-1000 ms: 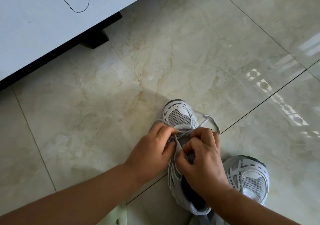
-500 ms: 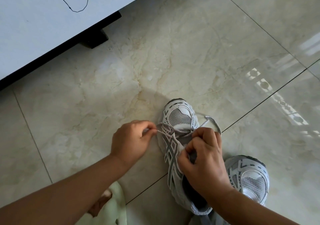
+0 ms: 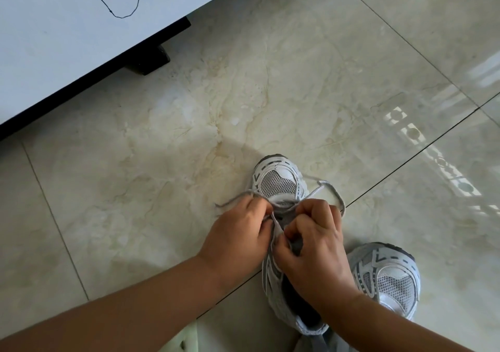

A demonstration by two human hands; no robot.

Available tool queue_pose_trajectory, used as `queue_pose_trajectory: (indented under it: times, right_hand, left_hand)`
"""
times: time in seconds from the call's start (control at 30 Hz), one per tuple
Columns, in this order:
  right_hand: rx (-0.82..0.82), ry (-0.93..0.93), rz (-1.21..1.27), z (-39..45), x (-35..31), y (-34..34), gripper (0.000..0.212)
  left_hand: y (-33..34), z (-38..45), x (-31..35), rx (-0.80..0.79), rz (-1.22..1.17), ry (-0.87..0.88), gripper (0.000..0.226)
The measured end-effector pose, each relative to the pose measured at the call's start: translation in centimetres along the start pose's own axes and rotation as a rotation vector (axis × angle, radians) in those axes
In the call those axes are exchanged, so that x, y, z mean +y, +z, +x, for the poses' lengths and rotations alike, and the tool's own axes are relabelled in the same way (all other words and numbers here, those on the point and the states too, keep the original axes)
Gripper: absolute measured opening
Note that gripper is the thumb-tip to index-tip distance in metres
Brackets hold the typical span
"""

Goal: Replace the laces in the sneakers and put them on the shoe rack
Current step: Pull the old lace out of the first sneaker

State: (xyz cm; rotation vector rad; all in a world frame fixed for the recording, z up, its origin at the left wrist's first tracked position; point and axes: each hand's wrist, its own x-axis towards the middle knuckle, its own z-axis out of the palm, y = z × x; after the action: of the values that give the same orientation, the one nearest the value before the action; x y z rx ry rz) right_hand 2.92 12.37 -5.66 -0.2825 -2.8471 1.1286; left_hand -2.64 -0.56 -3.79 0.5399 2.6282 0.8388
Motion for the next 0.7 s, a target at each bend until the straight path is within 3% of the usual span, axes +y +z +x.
queue_pose_trajectory:
  times: [0.17,0.3,0.43,0.6,0.7]
  right_hand:
    - [0.015,0.019,-0.003,-0.1,0.0,0.0,0.018]
    - [0.002,0.053,0.022,-0.1,-0.2,0.0,0.019]
    - [0.001,0.095,0.036,-0.3,-0.2,-0.4,0.023]
    - [-0.003,0.14,0.166,-0.3,-1.0,-1.2,0.026]
    - [0.0,0.201,0.258,0.4,-0.4,-1.9,0.008]
  left_hand:
    - [0.0,0.7,-0.4,-0.021,-0.038,-0.059,0.009]
    - [-0.8,1.0,-0.3,0.011,-0.008,-0.144,0.013]
    - [-1.4,1.0,-1.4,0.072,0.068,-0.113,0.013]
    - [-1.1,0.5,-1.6,0.005,0.036,-0.139,0.047]
    - [-1.1,0.2,-0.6,-0.062,-0.035,-0.153,0.06]
